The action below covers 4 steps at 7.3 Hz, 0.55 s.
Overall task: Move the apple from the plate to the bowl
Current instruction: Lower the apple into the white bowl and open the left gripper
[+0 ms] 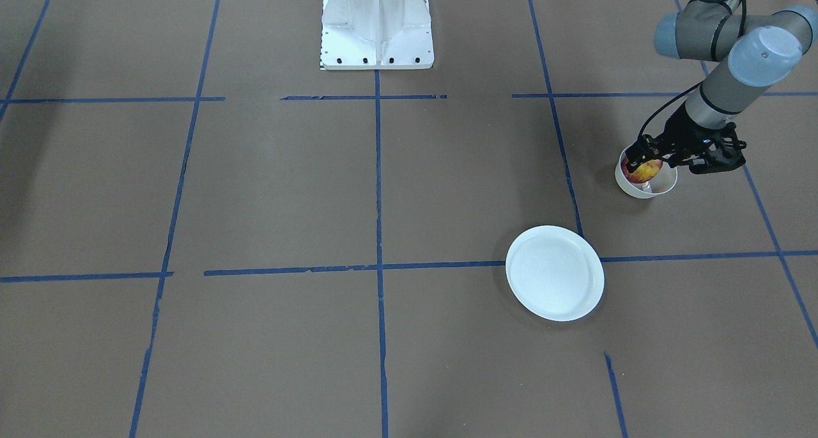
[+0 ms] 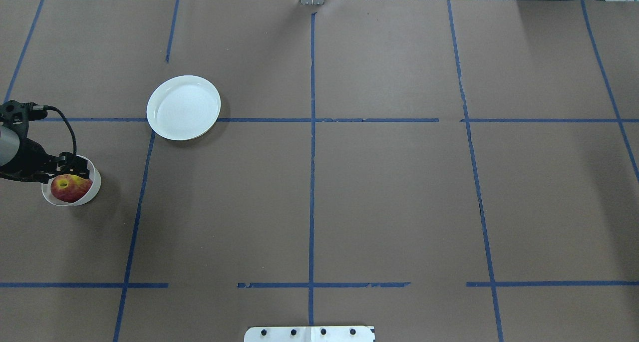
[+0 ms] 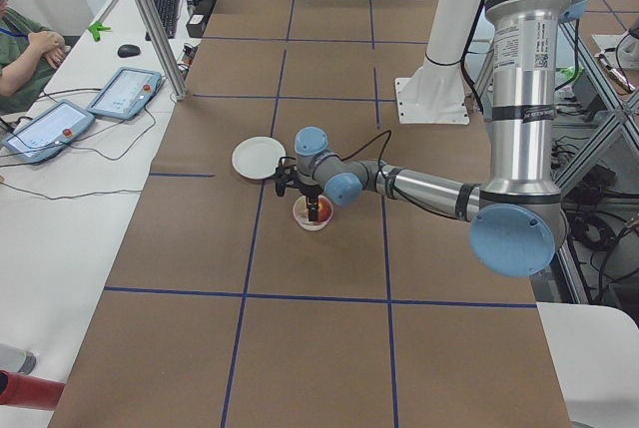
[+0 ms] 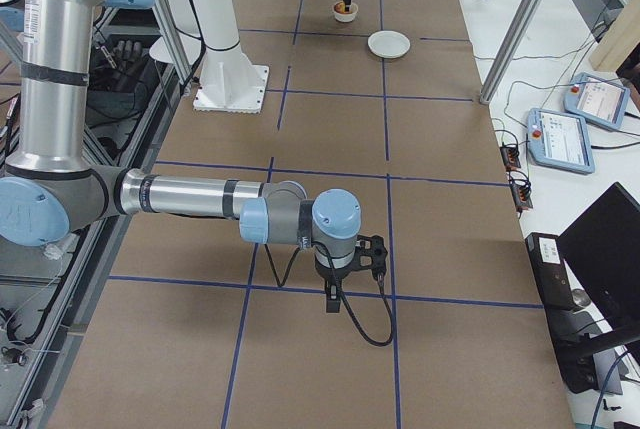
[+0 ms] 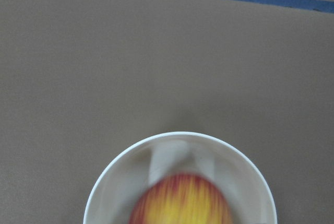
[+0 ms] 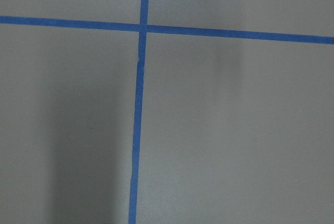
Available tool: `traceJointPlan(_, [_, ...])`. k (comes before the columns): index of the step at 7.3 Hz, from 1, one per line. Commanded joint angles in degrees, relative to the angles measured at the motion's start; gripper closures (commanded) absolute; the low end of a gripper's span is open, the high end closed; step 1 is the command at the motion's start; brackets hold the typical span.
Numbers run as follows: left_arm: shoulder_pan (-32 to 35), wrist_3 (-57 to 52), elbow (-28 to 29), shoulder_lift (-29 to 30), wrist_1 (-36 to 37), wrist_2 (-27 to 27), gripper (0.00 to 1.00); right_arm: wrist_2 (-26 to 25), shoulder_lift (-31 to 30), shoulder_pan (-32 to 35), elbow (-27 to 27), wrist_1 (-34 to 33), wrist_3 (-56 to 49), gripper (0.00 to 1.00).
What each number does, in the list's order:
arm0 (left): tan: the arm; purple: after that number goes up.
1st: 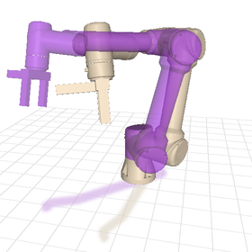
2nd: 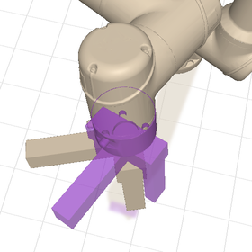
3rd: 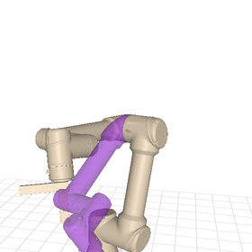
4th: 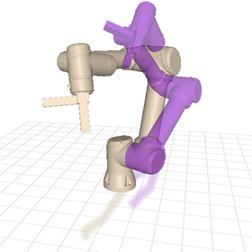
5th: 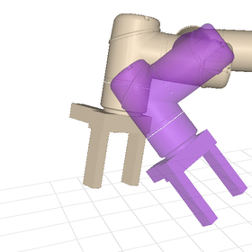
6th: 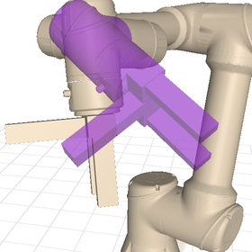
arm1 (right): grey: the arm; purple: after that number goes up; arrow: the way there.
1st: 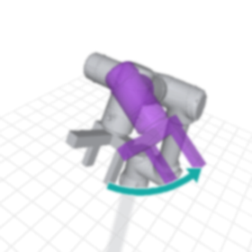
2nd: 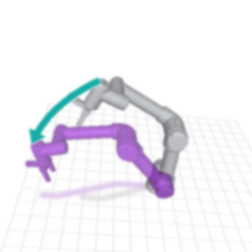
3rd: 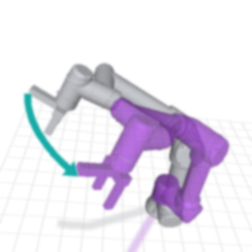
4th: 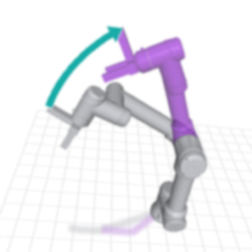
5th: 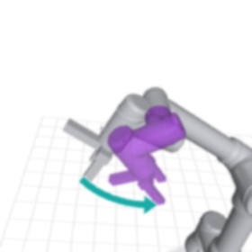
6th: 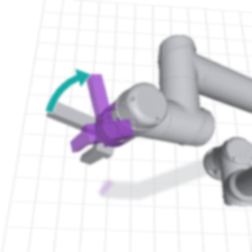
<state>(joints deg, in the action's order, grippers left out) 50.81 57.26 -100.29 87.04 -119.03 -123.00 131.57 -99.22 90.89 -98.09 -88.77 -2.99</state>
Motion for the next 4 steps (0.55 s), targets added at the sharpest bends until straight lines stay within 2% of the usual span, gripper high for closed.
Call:
traceJointPlan(1, [0.9, -4.2, -1.4, -0.2, 0.6, -0.4, 0.01, 0.0, 0.0, 0.0, 0.0, 0.0, 0.0, 0.00])
traceJointPlan(2, [2.4, -10.4, -2.4, -0.1, 1.6, -0.5, 0.01, 0.0, 0.0, 0.0, 0.0, 0.0, 0.0, 0.00])
traceJointPlan(4, [13.8, -31.6, -4.0, 0.9, 14.6, -0.5, 0.01, 0.0, 0.0, 0.0, 0.0, 0.0, 0.0, 0.00])
